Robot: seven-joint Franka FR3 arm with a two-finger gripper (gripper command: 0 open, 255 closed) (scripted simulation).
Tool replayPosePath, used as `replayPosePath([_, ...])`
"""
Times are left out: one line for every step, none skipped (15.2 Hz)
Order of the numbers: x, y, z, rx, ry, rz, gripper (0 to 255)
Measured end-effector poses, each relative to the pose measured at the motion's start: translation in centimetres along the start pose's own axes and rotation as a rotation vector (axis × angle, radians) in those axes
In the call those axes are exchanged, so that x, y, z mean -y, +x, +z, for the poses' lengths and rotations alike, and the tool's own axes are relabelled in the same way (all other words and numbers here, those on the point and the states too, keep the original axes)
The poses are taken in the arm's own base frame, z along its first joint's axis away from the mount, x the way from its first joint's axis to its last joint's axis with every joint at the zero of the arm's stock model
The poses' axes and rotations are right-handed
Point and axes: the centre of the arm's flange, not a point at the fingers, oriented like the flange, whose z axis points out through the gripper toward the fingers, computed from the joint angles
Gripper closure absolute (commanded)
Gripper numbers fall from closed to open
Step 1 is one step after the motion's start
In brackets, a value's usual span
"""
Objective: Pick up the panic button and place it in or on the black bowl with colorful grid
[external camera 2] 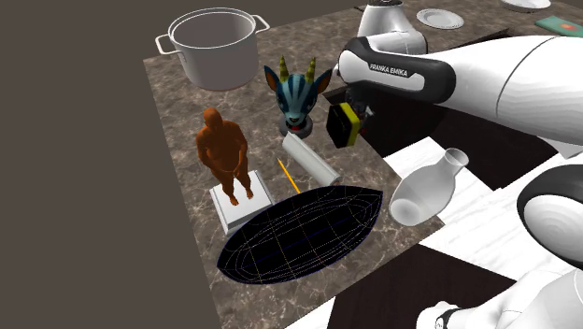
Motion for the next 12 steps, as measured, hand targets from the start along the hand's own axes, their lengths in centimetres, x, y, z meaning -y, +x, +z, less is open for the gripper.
replayPosePath([0.2, -0.2, -0.4, 0.0, 0.0, 0.0, 255])
replayPosePath([0.1, -0.1, -0.9, 0.0, 0.0, 0.0, 255])
replayPosePath([0.3, 0.0, -1.5, 0.0, 0.0, 0.0, 255])
replayPosePath([0.3, 0.0, -2.1, 0.0, 0.0, 0.0, 255])
replayPosePath([0.2, 0.0, -2.6, 0.0, 0.0, 0.0, 255])
replayPosePath([0.3, 0.0, -3.1, 0.0, 0.0, 0.0, 255])
replayPosePath([0.3, 0.0, -3.6, 0.0, 0.0, 0.0, 255])
replayPosePath([0.3, -0.1, -4.3, 0.0, 0.0, 0.0, 255])
replayPosePath([0.4, -0.1, -4.8, 0.0, 0.0, 0.0, 255])
replayPosePath([0.4, -0.2, -5.3, 0.0, 0.0, 0.0, 255])
replayPosePath([0.4, -0.1, -5.7, 0.0, 0.0, 0.0, 255])
replayPosePath([0.5, -0.1, -6.2, 0.0, 0.0, 0.0, 255])
